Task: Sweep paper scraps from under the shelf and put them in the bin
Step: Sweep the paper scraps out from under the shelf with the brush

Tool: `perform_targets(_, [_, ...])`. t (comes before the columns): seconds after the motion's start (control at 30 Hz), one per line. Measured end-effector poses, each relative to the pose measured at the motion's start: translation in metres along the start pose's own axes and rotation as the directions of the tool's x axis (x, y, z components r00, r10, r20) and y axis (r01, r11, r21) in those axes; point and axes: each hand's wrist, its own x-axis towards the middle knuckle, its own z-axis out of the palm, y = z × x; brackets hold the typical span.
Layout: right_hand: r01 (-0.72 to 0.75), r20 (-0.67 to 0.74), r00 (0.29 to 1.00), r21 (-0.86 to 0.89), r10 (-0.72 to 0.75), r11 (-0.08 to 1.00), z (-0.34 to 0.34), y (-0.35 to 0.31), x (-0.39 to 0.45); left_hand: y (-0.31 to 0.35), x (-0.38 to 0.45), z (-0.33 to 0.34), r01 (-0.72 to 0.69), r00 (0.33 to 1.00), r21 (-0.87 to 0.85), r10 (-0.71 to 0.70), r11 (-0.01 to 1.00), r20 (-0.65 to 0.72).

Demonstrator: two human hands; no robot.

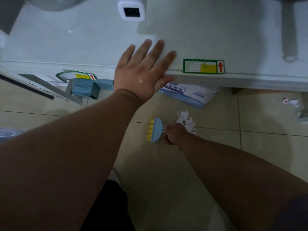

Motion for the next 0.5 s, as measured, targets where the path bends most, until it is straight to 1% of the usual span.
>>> perform_targets(0.07, [0.056, 0.013, 0.998, -0.203, -0.054, 0.978, -0.001, 0.001, 0.004, -0.001, 0.001, 0.002, 0.001, 1.0, 0.004, -0.001, 1.0, -0.021])
perform_targets(0.13, [0.092, -0.005, 0.995, -0.382, -0.102, 0.919, -0.011, 0.001, 0.005, 0.0, 0.001, 0.005, -0.002, 0.999, 0.015, 0.002, 1.0, -0.04])
perform_targets(0.17, [0.099, -0.016, 0.993, -0.445, -0.118, 0.89, -0.018, 0.001, 0.006, 0.0, 0.0, 0.006, -0.005, 0.999, 0.023, 0.006, 1.0, -0.05])
perform_targets(0.2, [0.092, -0.037, 0.991, -0.481, -0.125, 0.872, -0.026, 0.002, 0.008, 0.0, 0.0, 0.007, -0.006, 0.998, 0.029, 0.008, 1.0, -0.056])
perform_targets(0.3, [0.028, -0.124, 0.987, -0.519, -0.107, 0.855, -0.059, 0.004, 0.013, -0.001, 0.001, 0.006, -0.007, 0.997, 0.039, 0.01, 0.999, -0.075])
perform_targets(0.4, [-0.029, -0.207, 0.971, -0.606, -0.123, 0.795, -0.091, 0.009, 0.01, -0.001, 0.0, 0.007, -0.008, 0.997, 0.044, 0.011, 0.999, -0.074])
perform_targets(0.43, [-0.045, -0.258, 0.957, -0.59, -0.136, 0.806, -0.099, 0.011, 0.01, -0.001, -0.001, 0.008, -0.009, 0.997, 0.044, 0.012, 0.999, -0.073])
perform_targets(0.5, [-0.041, -0.305, 0.94, -0.553, -0.157, 0.832, -0.113, 0.013, 0.006, -0.001, -0.001, 0.009, -0.007, 0.997, 0.05, 0.011, 0.999, -0.083])
